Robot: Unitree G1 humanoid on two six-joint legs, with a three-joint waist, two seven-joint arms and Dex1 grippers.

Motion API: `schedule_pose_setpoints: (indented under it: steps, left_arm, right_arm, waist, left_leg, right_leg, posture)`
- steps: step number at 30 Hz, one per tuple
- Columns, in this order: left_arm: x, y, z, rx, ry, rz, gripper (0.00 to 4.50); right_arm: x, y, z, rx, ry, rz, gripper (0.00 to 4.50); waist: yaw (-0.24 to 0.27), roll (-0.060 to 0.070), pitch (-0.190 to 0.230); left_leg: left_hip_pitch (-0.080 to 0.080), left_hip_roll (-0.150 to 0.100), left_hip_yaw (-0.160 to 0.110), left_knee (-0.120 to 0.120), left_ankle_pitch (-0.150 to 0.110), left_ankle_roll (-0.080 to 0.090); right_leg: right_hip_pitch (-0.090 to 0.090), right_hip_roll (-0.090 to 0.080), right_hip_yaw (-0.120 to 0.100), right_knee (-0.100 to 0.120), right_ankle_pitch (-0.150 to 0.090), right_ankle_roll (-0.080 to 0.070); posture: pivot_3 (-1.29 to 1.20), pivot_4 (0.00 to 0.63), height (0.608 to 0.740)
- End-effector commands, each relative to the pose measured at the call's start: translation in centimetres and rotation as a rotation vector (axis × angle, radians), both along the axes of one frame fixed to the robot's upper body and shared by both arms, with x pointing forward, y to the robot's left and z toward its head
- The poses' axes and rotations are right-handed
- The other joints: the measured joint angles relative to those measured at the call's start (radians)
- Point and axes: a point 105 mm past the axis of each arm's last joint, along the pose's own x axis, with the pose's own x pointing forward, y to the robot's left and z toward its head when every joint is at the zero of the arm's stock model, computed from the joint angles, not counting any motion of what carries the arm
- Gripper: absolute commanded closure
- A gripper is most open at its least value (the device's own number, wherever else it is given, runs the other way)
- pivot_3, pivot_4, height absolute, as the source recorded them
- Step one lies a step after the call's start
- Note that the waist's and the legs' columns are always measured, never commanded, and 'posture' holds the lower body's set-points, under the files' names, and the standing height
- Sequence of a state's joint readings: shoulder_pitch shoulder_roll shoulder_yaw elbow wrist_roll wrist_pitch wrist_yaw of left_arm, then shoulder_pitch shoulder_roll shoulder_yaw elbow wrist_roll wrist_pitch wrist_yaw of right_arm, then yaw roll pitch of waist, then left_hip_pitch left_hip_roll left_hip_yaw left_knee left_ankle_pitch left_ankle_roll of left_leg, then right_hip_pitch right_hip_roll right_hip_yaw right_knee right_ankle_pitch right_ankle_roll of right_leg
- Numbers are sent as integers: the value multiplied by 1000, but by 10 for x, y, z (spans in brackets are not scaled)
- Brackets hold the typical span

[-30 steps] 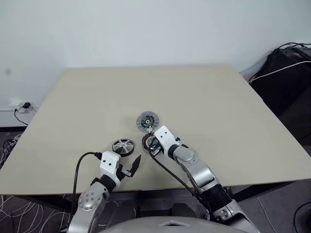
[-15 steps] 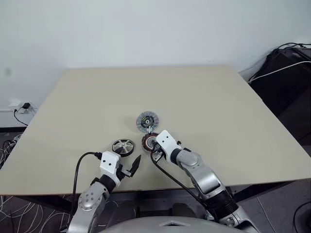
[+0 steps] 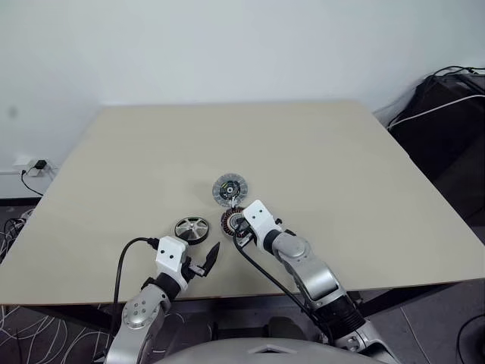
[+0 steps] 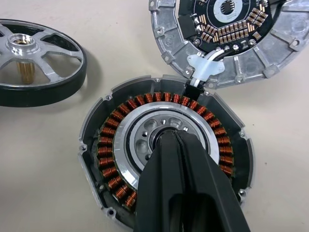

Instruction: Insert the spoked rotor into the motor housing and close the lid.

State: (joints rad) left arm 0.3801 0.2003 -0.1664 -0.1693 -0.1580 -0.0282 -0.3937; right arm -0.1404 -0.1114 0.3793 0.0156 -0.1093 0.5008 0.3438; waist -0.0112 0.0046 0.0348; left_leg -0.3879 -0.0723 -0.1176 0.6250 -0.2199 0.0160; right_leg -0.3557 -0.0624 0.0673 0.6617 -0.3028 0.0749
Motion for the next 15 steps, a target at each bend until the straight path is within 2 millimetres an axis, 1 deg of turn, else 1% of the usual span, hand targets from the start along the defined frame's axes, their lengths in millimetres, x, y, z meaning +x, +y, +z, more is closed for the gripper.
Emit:
schedule_pose_setpoints:
  steps: [1, 7, 15]
  left_arm:
    - [3, 0, 11, -7, -48, 1, 0]
    - [3, 0, 11, -9, -45, 3, 0]
    - [3, 1, 11, -13, -48, 12, 0]
  right_arm:
    - [8, 7, 15, 25, -58, 13, 4468]
    - [9, 12, 15, 29, -61, 28, 4468]
    - [6, 18, 11, 19, -44, 59, 4468]
  waist:
    - [0, 0, 0]
    - [0, 0, 0]
    - [0, 0, 0]
  left_leg:
    - [0, 0, 0, 0, 0, 0]
    - [0, 0, 0, 0, 0, 0]
    - [0, 0, 0, 0, 0, 0]
  right_leg:
    - [0, 0, 0, 0, 0, 0]
    - [0, 0, 0, 0, 0, 0]
    - [0, 0, 0, 0, 1, -1]
  posture:
    - [0, 0, 740]
    - [0, 0, 740]
    - [0, 0, 740]
